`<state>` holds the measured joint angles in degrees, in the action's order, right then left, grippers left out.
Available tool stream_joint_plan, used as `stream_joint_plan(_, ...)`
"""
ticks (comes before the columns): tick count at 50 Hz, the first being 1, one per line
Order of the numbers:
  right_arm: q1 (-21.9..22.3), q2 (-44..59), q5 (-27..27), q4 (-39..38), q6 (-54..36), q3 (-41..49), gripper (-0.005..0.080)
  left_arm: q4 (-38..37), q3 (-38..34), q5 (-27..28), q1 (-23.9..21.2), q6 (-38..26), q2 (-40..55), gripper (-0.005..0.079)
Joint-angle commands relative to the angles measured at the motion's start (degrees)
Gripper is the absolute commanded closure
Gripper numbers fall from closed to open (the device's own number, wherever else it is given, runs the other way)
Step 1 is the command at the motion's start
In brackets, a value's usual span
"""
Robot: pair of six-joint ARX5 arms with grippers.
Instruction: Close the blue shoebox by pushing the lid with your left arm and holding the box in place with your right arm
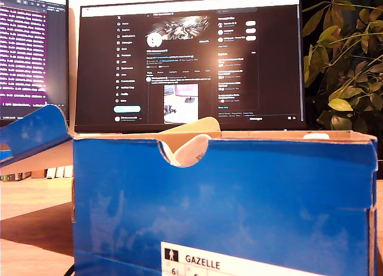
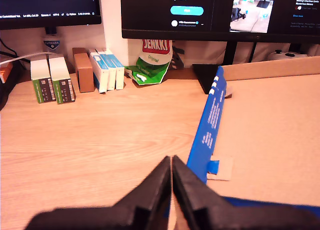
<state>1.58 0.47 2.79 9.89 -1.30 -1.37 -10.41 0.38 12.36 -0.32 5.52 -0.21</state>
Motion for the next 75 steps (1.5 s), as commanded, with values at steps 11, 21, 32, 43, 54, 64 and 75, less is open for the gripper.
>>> stream_joint_plan(11,0.0,-0.4,0.0,-0.6,0.4,1.0,0.0752,-1.2,-1.8,0.2,0.0,0.1,-0.5,0.0761)
stream_joint_plan(21,0.0,-0.4,0.0,-0.6,0.4,1.0,0.0752,-1.2,-1.8,0.2,0.0,0.1,-0.5,0.0761)
stream_joint_plan(32,0.0,-0.4,-0.1,-0.6,0.0,1.0,0.0752,-1.2,-1.8,0.2,0.0,0.1,-0.5,0.0761)
stream_joint_plan(43,0.0,-0.4,0.8,-0.7,1.2,1.0,0.0752,-1.2,-1.8,0.5,0.0,1.5,-0.5,0.0761)
stream_joint_plan(54,0.0,-0.4,4.0,-1.0,12.1,0.5,0.0753,3.3,-1.4,4.4,-0.1,5.4,-0.5,0.0761)
stream_joint_plan(64,0.0,-0.4,4.8,2.3,15.0,-4.5,0.0763,3.1,2.4,8.3,-0.1,8.8,-0.5,0.0761)
stream_joint_plan(75,0.0,0.3,5.8,9.1,17.6,-12.0,0.0763,2.3,8.2,9.3,-0.1,11.4,1.3,0.0761)
